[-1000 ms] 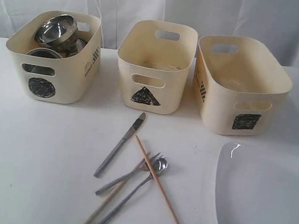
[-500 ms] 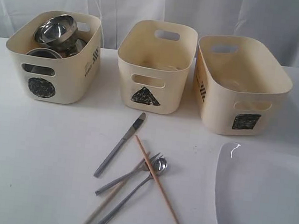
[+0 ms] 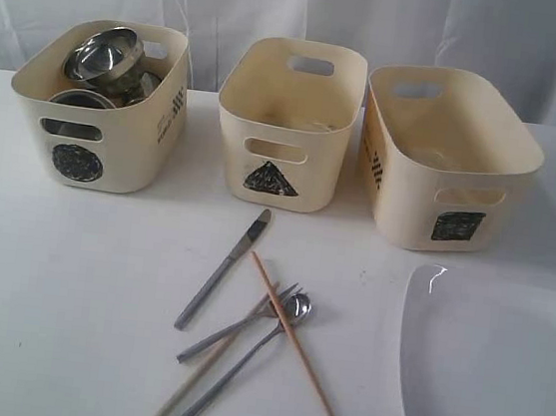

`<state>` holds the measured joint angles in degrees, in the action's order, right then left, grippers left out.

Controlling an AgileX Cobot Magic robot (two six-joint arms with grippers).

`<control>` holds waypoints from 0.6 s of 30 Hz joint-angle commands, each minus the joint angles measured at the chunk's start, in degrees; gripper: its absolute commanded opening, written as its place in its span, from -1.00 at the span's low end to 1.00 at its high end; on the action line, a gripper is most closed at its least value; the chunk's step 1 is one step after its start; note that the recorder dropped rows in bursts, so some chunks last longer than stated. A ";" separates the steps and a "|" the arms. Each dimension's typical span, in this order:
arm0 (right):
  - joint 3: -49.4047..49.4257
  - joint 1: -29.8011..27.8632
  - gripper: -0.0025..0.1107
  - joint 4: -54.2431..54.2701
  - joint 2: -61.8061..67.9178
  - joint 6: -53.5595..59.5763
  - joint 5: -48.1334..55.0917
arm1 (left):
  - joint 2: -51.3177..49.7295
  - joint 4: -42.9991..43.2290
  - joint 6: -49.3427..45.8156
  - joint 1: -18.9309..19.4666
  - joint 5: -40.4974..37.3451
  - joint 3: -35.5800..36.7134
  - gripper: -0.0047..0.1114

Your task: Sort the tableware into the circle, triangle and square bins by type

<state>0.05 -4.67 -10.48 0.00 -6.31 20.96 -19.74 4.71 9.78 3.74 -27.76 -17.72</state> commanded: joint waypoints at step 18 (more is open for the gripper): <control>-0.05 -0.36 -0.96 -0.29 0.00 0.03 -0.48 | 19.74 2.87 -3.37 0.23 13.10 17.72 -0.92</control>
<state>0.05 -4.67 -10.48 0.00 -6.31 20.96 -2.72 7.27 9.11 3.94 -15.64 -0.32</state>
